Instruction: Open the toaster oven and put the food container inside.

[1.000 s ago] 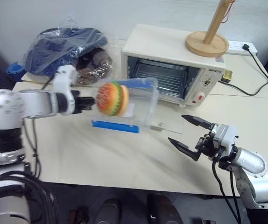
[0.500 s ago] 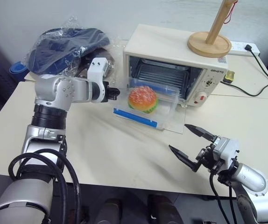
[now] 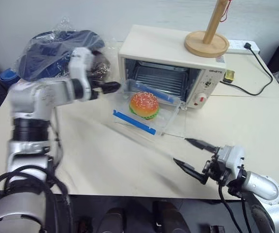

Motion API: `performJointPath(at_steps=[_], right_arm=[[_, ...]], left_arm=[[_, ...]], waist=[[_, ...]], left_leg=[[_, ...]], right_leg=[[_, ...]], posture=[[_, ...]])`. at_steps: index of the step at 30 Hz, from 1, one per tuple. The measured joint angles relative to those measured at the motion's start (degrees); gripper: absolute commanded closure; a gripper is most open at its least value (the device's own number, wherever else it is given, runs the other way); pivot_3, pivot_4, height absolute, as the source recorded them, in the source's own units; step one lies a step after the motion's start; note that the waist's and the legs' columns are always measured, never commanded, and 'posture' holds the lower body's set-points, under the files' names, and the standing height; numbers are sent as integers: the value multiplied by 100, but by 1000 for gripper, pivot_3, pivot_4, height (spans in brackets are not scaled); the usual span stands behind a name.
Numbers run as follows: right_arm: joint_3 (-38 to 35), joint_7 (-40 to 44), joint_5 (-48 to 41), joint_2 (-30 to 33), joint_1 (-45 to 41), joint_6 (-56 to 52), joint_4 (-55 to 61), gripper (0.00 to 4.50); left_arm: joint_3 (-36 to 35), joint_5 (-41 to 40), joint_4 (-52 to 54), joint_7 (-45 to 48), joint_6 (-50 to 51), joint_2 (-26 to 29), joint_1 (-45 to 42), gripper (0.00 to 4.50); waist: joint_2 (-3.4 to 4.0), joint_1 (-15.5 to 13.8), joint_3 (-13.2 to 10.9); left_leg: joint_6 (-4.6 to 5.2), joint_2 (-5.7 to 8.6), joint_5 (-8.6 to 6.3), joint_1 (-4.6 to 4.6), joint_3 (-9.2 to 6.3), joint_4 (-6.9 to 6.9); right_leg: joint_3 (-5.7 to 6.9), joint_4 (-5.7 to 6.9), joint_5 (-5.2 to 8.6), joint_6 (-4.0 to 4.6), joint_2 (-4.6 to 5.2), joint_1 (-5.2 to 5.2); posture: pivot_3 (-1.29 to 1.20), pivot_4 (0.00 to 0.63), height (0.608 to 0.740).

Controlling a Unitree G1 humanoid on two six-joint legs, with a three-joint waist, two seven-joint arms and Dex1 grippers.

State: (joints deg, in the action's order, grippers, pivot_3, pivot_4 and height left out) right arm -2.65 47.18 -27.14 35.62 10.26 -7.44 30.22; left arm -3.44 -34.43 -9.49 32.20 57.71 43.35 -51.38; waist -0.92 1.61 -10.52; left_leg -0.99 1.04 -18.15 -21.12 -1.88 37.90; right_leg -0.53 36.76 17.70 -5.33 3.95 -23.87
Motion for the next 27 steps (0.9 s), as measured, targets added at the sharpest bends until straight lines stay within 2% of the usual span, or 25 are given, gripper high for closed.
performJointPath(at_steps=[2,5,8,10,15,22,27], right_arm=[[308,-69,113,4,-292,-335,51,2540],[627,-201,357,-52,-736,-547,-3,3585],[928,-375,727,-297,-1301,-602,-429,4500],[1129,-590,1031,-572,-1801,-629,-867,4500],[1107,-1017,1543,-869,-2715,-506,-1785,4500],[1031,-1165,1786,-1032,-3474,-135,-2702,4500],[1042,-1221,1956,-1311,-3932,169,-3435,4500]], left_arm=[[155,253,291,1048,-966,515,761,1410],[428,532,468,2063,-2011,611,1485,2374],[575,802,467,2263,-2672,149,1696,3362],[697,1012,412,2151,-3020,-321,1675,3967],[830,1358,-215,1748,-3334,-1170,1294,3967],[773,1613,-915,1155,-3573,-1987,834,3967],[382,1769,-1636,311,-3921,-2595,422,3967]], waist=[[0,-15,0],[0,-120,0],[-3,-270,1],[-3,-306,2],[-3,-283,2],[-3,-192,1],[-4,-141,1]], left_leg=[[1,2,0,-2,-6,0],[7,9,-2,-11,-25,7],[24,23,-8,-21,-46,21],[33,35,-8,-24,-46,21],[34,34,-7,-40,-42,21],[33,28,-6,-38,-27,22],[30,26,-4,-36,-18,24]], right_leg=[[-14,-8,3,5,6,3],[-4,-24,3,7,20,11],[14,-39,2,5,35,25],[14,-39,2,4,43,24],[22,-19,-2,-3,31,10],[36,2,-3,-5,22,4],[39,13,-3,-6,20,-4]], posture=[[0,150,740],[0,150,740],[0,150,740],[0,150,740],[0,150,740],[0,150,740],[0,150,740]])
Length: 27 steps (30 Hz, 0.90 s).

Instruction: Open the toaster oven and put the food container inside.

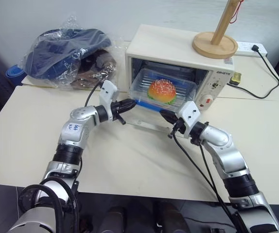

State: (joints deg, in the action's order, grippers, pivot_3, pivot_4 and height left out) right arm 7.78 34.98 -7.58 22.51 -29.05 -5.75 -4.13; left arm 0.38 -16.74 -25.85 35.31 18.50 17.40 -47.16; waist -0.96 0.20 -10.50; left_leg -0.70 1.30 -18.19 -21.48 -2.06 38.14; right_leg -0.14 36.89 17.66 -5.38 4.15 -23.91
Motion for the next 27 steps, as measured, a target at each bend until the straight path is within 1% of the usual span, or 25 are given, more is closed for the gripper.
performJointPath(at_steps=[4,7,11,14,15,17,18,19,20,21,22,23,26,27], right_arm=[[2,-426,426,-226,-675,401,-1062,4500],[-32,-830,697,-296,-1070,645,-1773,4500],[-140,-1149,862,-408,-1495,903,-2536,4500],[-176,-1129,812,-465,-1618,961,-2632,4500],[-180,-1057,772,-494,-1615,942,-2608,4500],[-180,-784,569,-525,-1450,806,-2238,4500],[-181,-646,468,-498,-1324,706,-1994,4500],[-181,-427,302,-429,-1044,476,-1486,4500],[-186,-262,163,-301,-812,281,-1135,4500],[-208,-117,40,-145,-586,85,-815,4500],[-278,26,-86,58,-328,-113,-464,4500],[-415,176,-200,309,-70,-279,-167,4500],[-841,580,-377,1046,477,-409,198,4500],[-979,726,-399,1275,643,-380,183,4500]], left_arm=[[-155,201,-708,-543,-493,-387,-363,3967],[-176,370,-1249,-692,-929,-436,-548,3967],[-250,429,-1779,-693,-1372,-496,-708,3967],[-253,445,-1739,-527,-1427,-476,-703,3967],[-253,439,-1668,-435,-1398,-443,-675,3787],[-252,325,-1110,-137,-1152,-282,-407,3457],[-249,254,-816,10,-1000,-194,-252,3161],[-246,89,-189,309,-737,40,105,2811],[-255,-44,240,552,-540,274,394,2572],[-269,-188,619,797,-373,539,679,2225],[-331,-354,1028,1104,-222,869,1016,2021],[-438,-500,1357,1440,-163,1218,1348,1629],[-780,-866,1890,2470,-241,2084,2076,809],[-917,-1018,2041,2826,-288,2271,2245,424]], waist=[[0,1,0],[0,10,0],[0,25,0],[0,56,0],[0,75,0],[0,149,0],[0,168,0],[1,199,0],[1,216,0],[1,221,0],[2,225,0],[3,216,-1],[3,139,-1],[3,120,-1]], left_leg=[[0,1,1,2,8,-1],[-2,0,3,-1,19,-7],[-5,-1,4,-12,36,-6],[-6,-3,5,-26,40,-6],[-6,-4,5,-27,40,-6],[-7,-7,5,-31,39,-8],[-6,-9,5,-32,40,-9],[-7,-13,4,-36,41,-13],[-8,-16,4,-39,40,-12],[-8,-18,4,-43,40,-12],[-8,-18,4,-47,38,-10],[-8,-17,5,-50,35,-6],[-6,-11,5,-49,31,1],[-3,-8,4,-45,29,1]], right_leg=[[-3,2,-1,-1,2,-4],[-10,3,-1,-1,2,-16],[-20,15,-1,-2,3,-39],[-22,23,-1,-2,2,-58],[-22,23,-1,-2,2,-59],[-22,23,-1,-2,2,-64],[-23,23,-1,-2,1,-65],[-25,23,-1,-2,0,-71],[-26,25,-1,-2,-1,-74],[-27,25,-1,-2,-2,-79],[-31,26,-2,-2,-1,-81],[-34,25,-2,-2,1,-81],[-33,-1,-2,-1,9,-71],[-34,-5,-2,0,13,-61]], posture=[[0,150,740],[0,150,740],[0,150,740],[0,150,740],[0,150,740],[0,150,740],[0,150,740],[0,150,740],[0,150,740],[0,150,740],[0,150,740],[0,150,740],[0,150,740],[0,150,740]])
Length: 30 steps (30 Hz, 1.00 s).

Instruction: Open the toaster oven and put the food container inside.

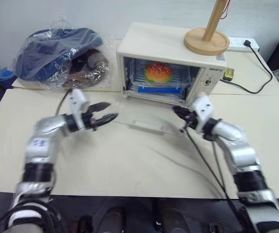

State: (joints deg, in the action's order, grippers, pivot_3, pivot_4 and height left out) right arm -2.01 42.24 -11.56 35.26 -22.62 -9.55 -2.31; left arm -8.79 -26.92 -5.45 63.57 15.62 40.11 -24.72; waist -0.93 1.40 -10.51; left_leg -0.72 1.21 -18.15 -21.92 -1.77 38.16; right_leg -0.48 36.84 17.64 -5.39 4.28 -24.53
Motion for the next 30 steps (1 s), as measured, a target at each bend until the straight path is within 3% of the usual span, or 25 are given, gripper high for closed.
performJointPath(at_steps=[2,6,10,19,24,30], right_arm=[[-100,229,2,237,163,144,-61,4500],[-71,1047,135,675,485,1334,-983,4500],[4,1413,188,473,416,1908,-1795,4500],[114,1799,-463,-608,299,2314,-1761,4500],[-511,1506,-1413,-1043,-23,2145,-1302,4500],[-947,1079,-2218,-1145,-591,1334,-817,4500]], left_arm=[[-159,-219,142,433,-79,142,100,41],[-218,-485,352,1308,-184,596,317,41],[-201,-516,358,1479,-222,567,438,41],[-491,-849,780,436,177,-61,658,41],[-1049,-971,847,-502,397,-154,736,41],[-1145,-762,864,-734,277,-9,968,41]], waist=[[0,-61,0],[0,-114,0],[0,-83,0],[-1,44,0],[-1,15,0],[0,16,0]], left_leg=[[8,9,3,0,-11,1],[15,12,1,1,0,-7],[18,6,0,13,24,-3],[14,-14,-3,47,43,-16],[12,-10,-3,47,40,-13],[10,-11,-4,46,36,-20]], right_leg=[[-1,-5,0,0,12,6],[4,0,0,-1,7,6],[6,6,-1,-2,0,4],[-15,24,-1,-2,-14,17],[-15,15,-1,-2,-8,16],[-21,12,-1,-2,-7,16]], posture=[[0,150,740],[0,150,740],[0,150,740],[0,150,740],[0,150,740],[0,150,740]])
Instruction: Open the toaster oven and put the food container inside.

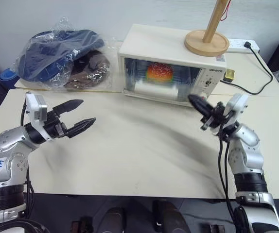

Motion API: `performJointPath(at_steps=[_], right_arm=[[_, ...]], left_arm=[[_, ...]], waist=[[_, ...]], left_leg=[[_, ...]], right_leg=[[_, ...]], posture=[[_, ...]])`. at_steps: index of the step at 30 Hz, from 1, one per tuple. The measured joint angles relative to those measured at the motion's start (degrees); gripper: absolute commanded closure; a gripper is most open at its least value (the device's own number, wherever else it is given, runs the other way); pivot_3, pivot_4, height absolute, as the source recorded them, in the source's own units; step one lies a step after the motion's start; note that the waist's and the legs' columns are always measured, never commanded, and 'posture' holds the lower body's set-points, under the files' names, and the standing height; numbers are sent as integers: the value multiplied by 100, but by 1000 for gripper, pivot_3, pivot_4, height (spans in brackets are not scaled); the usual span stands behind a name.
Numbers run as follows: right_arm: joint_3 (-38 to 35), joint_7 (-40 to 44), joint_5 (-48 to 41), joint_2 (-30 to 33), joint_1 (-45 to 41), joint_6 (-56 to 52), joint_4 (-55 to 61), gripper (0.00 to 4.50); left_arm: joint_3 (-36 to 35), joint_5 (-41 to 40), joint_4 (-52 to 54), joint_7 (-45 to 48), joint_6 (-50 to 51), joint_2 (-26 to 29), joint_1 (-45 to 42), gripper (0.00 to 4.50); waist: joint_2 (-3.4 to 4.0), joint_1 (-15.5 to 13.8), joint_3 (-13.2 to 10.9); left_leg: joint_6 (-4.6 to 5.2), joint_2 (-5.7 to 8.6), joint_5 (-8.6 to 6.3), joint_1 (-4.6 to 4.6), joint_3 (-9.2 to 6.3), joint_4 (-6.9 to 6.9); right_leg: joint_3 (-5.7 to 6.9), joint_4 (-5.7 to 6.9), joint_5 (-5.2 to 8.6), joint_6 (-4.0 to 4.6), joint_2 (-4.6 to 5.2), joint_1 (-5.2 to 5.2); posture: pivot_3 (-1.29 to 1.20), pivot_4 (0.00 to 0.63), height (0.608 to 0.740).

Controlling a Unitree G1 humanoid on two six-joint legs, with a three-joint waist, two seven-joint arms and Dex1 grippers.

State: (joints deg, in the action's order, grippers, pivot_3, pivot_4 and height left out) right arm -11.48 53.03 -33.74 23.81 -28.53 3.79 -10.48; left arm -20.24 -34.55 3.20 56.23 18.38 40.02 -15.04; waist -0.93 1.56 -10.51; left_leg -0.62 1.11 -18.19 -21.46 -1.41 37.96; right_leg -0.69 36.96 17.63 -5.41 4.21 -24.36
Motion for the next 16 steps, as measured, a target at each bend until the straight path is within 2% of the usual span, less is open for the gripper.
performJointPath(at_steps=[3,10,13,15,16], right_arm=[[21,234,-164,250,104,-452,301,4010],[274,1444,-15,1040,1082,-557,860,1808],[336,2126,235,1424,1529,-99,805,814],[350,2390,391,1460,1741,223,524,148],[370,2466,436,1460,1790,326,444,35]], left_arm=[[-4,142,-112,84,-241,91,192,0],[-33,709,-222,211,-962,336,1023,0],[-186,939,-233,208,-1350,345,1664,0],[-200,1067,-327,211,-1569,329,2005,0],[-200,1090,-337,215,-1628,325,2075,0]], waist=[[0,-2,0],[0,-10,0],[0,5,0],[0,4,0],[0,-2,0]], left_leg=[[2,1,-1,-2,-1,-4],[40,4,-23,-1,8,-4],[53,1,-32,5,14,-7],[54,1,-33,11,24,-8],[55,1,-33,15,26,-7]], right_leg=[[-20,-5,0,0,2,0],[-41,-18,0,0,6,1],[-46,-25,0,0,4,3],[-55,-20,0,0,3,4],[-59,-16,0,0,4,4]], posture=[[0,150,740],[0,150,740],[0,150,740],[0,150,740],[0,150,740]])
